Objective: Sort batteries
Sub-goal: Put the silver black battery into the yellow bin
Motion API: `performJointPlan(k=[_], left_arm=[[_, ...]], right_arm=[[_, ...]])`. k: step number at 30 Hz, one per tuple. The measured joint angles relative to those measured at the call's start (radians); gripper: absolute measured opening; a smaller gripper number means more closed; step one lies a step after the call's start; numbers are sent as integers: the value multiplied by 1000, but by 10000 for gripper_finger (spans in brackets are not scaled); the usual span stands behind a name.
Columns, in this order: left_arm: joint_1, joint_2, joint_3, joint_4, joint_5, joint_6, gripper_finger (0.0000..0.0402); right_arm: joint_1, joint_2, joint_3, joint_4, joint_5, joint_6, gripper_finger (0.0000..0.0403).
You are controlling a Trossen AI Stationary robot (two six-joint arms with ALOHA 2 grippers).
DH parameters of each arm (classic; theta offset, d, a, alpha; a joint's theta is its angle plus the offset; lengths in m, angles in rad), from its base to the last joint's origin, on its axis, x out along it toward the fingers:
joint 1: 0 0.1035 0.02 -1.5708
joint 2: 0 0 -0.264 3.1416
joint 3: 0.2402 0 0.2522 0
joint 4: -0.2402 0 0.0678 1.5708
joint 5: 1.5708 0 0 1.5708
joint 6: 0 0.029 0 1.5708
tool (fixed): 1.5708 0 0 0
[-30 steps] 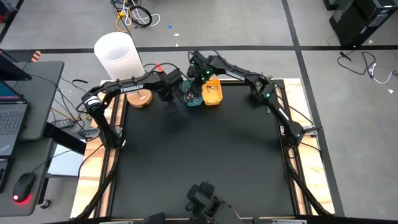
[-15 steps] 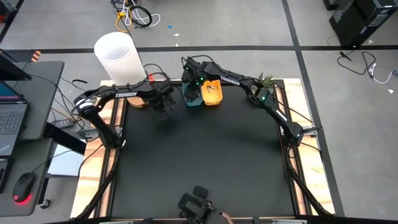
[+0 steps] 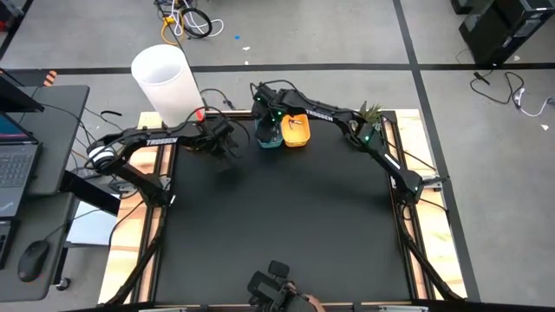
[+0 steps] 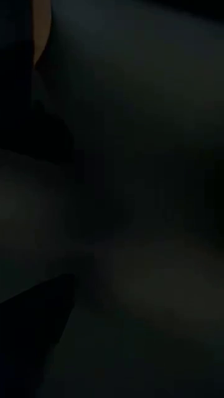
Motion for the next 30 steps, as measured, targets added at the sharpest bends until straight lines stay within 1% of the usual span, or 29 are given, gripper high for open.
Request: performJointPlan(k=[4,5,8,11,13,17,20,22,24,27,29,30], left_arm=[[0,0,0,42,0,-4,319],[0,0,0,47,0,-4,319],[0,0,0,63,-2,-3,319],[-1,0,0,103,-24,-3,319],[-1,1,0,175,-39,-3,319],[-1,1,0,372,-47,-4,319],[-1,1,0,454,-48,-16,319],[4,2,0,472,-49,-40,319],[10,2,0,474,-59,-67,319],[11,2,0,469,-83,-96,319],[11,2,0,467,-85,-126,319],[11,2,0,467,-84,-134,319]], right_arm=[[-36,0,0,17,-7,53,114],[-51,0,0,18,-21,72,112],[-87,0,0,15,-114,120,105],[-97,0,0,9,-142,151,97],[-98,0,0,-11,-145,152,94],[-86,0,0,-82,-159,119,93],[-62,0,0,-153,-146,29,93],[-46,0,0,-186,-102,-66,92],[-34,0,0,-192,-27,-198,92],[-19,-2,5,-180,131,-442,92],[-13,-2,9,-137,212,-605,91],[-12,-2,10,-104,233,-671,91]])
